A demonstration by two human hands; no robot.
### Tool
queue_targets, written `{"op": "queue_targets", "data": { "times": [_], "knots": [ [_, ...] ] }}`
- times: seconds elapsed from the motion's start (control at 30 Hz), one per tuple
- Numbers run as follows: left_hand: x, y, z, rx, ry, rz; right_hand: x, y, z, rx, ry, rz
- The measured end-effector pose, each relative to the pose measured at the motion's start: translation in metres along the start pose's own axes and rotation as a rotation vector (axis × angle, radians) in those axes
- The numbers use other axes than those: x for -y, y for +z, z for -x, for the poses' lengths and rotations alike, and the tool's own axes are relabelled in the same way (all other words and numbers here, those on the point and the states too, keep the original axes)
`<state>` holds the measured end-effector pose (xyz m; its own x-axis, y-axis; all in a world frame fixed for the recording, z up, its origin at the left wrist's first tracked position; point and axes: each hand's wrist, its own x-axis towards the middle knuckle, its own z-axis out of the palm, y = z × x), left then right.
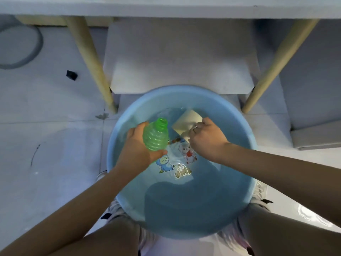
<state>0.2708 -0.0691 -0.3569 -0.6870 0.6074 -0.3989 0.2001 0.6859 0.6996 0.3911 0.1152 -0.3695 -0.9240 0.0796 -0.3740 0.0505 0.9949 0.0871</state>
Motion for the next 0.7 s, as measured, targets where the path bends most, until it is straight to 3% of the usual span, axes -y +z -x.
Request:
{"op": "queue_targets", "data": {
  "times": [0.13,0.3,0.43,0.7],
  "knots": [
    [0.007,0.001,-0.008,-0.055,-0.058,0.055,0.011,0.021,0.002,0.063,-0.032,0.047],
    [0.006,-0.002,-0.011,-0.120,-0.097,0.091,0.009,0.028,0.009,-0.236,-0.064,-0.209],
    [0.009,-0.003,-0.008,-0.135,-0.107,0.115,0.003,0.031,0.014,-0.204,-0.043,-0.423],
    [0.016,0.004,-0.005,-0.151,-0.097,0.157,-0.006,0.014,0.020,0.002,0.504,-1.412]
  ]
}}
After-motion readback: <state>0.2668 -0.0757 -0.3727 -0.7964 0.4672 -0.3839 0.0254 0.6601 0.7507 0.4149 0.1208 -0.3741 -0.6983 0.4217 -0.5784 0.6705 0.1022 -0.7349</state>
